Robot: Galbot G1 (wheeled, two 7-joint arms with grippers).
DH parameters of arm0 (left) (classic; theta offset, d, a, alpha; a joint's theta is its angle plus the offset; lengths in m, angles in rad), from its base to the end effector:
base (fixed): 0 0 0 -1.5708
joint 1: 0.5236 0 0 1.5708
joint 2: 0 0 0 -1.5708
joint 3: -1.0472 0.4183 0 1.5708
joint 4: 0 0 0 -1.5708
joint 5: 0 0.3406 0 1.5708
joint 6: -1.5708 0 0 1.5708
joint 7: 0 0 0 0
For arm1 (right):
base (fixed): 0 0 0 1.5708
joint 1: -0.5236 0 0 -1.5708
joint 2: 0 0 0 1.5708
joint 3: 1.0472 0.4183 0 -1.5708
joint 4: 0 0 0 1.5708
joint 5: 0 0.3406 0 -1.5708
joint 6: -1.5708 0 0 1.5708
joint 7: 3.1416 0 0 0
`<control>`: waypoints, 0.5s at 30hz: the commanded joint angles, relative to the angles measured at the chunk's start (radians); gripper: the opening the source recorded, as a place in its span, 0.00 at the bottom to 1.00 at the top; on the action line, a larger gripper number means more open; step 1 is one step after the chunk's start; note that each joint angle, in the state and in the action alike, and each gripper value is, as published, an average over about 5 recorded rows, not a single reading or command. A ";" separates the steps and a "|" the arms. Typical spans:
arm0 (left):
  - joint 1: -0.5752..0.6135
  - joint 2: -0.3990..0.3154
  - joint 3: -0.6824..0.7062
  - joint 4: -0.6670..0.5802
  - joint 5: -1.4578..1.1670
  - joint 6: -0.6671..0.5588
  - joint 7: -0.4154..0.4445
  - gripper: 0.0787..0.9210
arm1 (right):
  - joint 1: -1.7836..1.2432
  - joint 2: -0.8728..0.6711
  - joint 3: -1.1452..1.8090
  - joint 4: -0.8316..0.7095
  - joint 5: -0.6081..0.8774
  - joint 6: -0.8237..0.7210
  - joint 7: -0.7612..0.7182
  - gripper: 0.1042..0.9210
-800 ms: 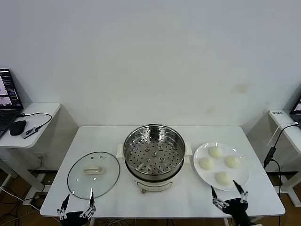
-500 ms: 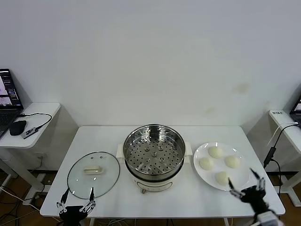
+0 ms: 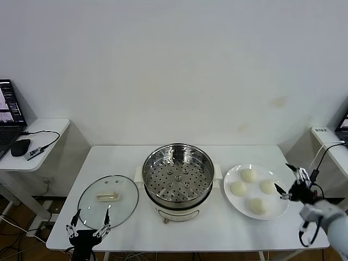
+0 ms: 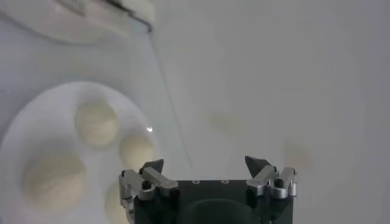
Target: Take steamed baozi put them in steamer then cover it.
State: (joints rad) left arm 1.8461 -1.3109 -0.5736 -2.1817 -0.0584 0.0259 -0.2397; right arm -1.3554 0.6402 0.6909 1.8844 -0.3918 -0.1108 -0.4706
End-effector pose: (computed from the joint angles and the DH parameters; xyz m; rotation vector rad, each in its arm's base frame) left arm 0.0425 0.0708 -0.3474 0.1703 -2.9351 -0.2924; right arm 0.2608 -0.2834 -0.2340 0.5957 -2.2038 1.7393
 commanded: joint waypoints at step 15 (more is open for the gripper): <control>-0.010 -0.028 -0.016 -0.012 0.016 0.013 -0.033 0.88 | 1.298 -0.167 -1.273 -0.558 0.207 -0.046 -0.566 0.88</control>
State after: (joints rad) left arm 1.8407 -1.3338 -0.5874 -2.1930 -0.0441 0.0355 -0.2656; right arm -0.4989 0.4846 -0.1342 1.5177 -0.2589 -0.1429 -0.8533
